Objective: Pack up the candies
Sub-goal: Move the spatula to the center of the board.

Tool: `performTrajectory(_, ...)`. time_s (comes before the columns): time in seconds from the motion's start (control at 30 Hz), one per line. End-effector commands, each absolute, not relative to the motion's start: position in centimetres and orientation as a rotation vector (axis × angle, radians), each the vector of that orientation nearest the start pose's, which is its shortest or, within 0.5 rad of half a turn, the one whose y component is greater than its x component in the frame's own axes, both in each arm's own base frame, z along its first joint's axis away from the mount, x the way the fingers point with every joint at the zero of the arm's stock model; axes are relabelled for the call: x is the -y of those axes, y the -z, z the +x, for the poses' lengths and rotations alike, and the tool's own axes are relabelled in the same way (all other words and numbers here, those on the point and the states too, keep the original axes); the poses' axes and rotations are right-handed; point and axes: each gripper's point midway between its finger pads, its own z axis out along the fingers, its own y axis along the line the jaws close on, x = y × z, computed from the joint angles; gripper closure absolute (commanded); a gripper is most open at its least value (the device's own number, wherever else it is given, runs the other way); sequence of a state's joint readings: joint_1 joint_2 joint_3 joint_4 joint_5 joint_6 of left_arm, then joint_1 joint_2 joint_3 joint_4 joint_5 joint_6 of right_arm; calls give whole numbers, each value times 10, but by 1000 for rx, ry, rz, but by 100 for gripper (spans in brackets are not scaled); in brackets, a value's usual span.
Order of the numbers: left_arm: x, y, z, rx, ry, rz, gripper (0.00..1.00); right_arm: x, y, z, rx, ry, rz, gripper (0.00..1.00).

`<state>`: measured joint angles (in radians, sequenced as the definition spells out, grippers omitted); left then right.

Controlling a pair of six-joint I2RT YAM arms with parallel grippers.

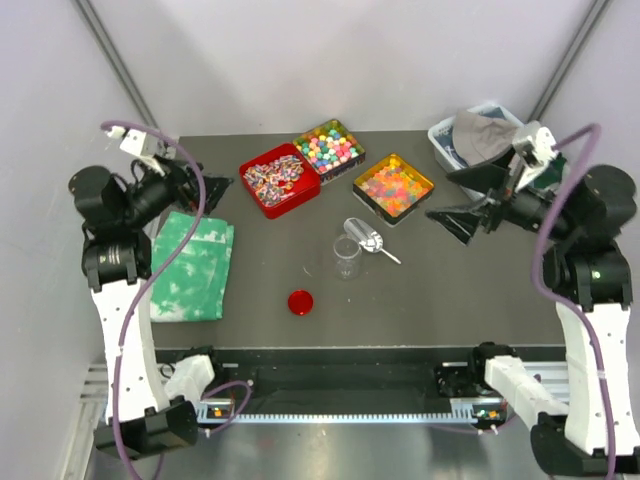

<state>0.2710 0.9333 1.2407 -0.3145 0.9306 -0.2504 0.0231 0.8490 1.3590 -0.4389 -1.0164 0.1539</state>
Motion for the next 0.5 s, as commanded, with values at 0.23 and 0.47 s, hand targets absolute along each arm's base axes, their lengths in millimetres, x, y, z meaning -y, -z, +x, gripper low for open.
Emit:
performTrajectory(0.23,123,-350,349,-1787,406,545,1,-145,-330,302,-1767,-590,-717,8)
performTrajectory(0.47,182,-288,354,-1843,405,790,1,-152,-221,326,-1940,-442,-871,20)
